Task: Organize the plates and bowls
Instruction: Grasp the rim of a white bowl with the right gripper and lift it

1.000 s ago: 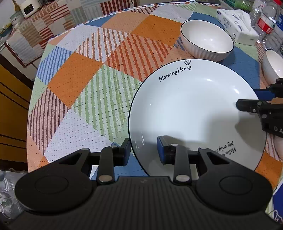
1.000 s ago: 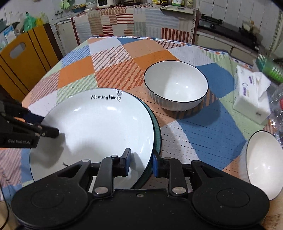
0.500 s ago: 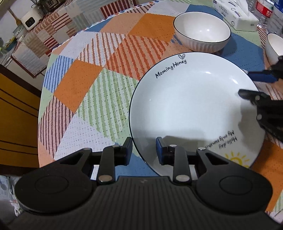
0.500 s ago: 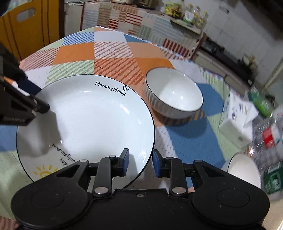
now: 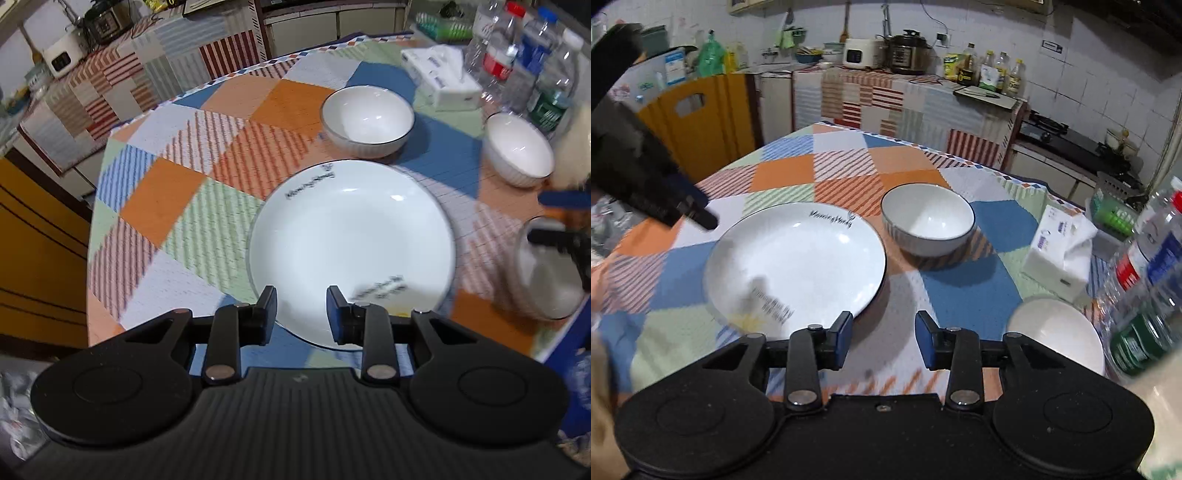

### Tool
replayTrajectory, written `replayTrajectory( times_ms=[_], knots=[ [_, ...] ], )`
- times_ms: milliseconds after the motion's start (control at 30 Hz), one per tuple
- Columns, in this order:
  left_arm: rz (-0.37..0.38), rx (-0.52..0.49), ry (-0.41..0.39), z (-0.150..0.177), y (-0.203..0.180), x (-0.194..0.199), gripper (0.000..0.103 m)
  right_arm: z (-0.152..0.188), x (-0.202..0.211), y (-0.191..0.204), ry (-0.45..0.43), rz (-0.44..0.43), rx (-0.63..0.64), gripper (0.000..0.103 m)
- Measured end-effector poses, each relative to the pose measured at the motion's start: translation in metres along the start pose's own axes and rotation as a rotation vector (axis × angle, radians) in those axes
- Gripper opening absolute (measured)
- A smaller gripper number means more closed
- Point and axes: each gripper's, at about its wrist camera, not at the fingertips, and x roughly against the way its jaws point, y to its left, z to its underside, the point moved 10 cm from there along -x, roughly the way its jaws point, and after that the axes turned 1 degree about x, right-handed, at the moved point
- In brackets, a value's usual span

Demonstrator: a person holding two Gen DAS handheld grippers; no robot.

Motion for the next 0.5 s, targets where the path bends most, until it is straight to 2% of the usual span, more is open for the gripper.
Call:
replayTrajectory(
  times_ms=[67,133,200,367,467,500],
  knots=[
    [0.033,0.013,-0.015,0.000,-0.010,0.008,0.029,0.012,0.013,-0.005,0.021,-0.005,-0.010,0.042],
    [0.049,0.020,-0.025,-0.001,-0.021,0.011,0.029,0.020,0.025,-0.008,0.026,0.024,0.035,0.045],
    [0.069,0.017,-0.033,-0.003,-0.036,0.011,0.030,0.026,0.034,-0.013,0.033,0.053,0.038,0.058],
    [0.122,0.006,-0.072,-0.007,-0.073,0.012,0.034,0.045,0.038,-0.019,0.049,0.059,-0.004,0.074],
    [0.160,0.011,-0.091,-0.007,-0.090,0.010,0.042,0.057,0.036,-0.016,0.059,0.073,0.021,0.076],
    [0.171,0.011,-0.095,-0.006,-0.097,0.008,0.044,0.061,0.035,-0.016,0.062,0.073,0.026,0.082]
  ],
)
